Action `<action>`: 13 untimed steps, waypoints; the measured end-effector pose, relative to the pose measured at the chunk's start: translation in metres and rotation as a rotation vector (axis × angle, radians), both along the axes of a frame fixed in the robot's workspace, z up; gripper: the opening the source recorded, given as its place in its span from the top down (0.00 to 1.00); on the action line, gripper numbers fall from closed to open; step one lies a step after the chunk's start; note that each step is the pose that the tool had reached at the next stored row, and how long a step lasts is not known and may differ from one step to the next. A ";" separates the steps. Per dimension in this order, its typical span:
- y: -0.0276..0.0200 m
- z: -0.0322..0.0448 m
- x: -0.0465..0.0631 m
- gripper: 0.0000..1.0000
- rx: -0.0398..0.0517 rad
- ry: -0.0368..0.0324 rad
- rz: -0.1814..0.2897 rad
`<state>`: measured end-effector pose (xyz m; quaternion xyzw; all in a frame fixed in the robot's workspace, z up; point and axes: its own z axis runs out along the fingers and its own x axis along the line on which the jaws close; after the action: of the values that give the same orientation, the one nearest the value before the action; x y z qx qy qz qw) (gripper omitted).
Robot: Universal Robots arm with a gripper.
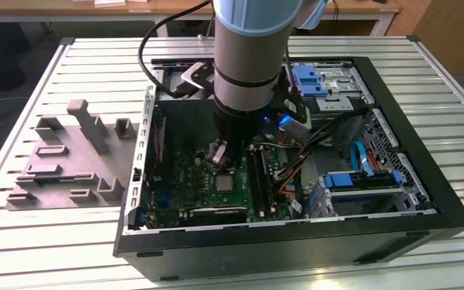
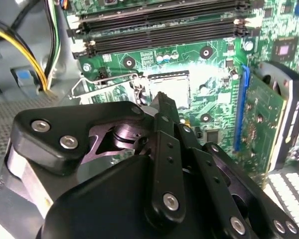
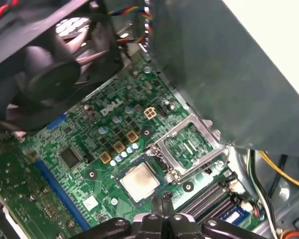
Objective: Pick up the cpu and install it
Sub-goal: 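Close the cpu cover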
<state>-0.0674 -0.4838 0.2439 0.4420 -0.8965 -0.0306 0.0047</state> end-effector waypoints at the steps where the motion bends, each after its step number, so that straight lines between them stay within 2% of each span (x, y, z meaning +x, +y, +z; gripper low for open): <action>1: 0.0000 -0.0001 0.000 0.89 0.0010 0.0000 0.012; 5: 0.0011 -0.0011 0.002 0.89 0.0134 -0.0002 0.030; 7: 0.0040 -0.0014 0.003 0.89 0.0144 -0.0002 0.031; 13: 0.0043 -0.0019 0.003 0.89 0.0144 -0.0002 0.031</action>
<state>-0.0640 -0.4795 0.2421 0.4560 -0.8892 -0.0370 0.0020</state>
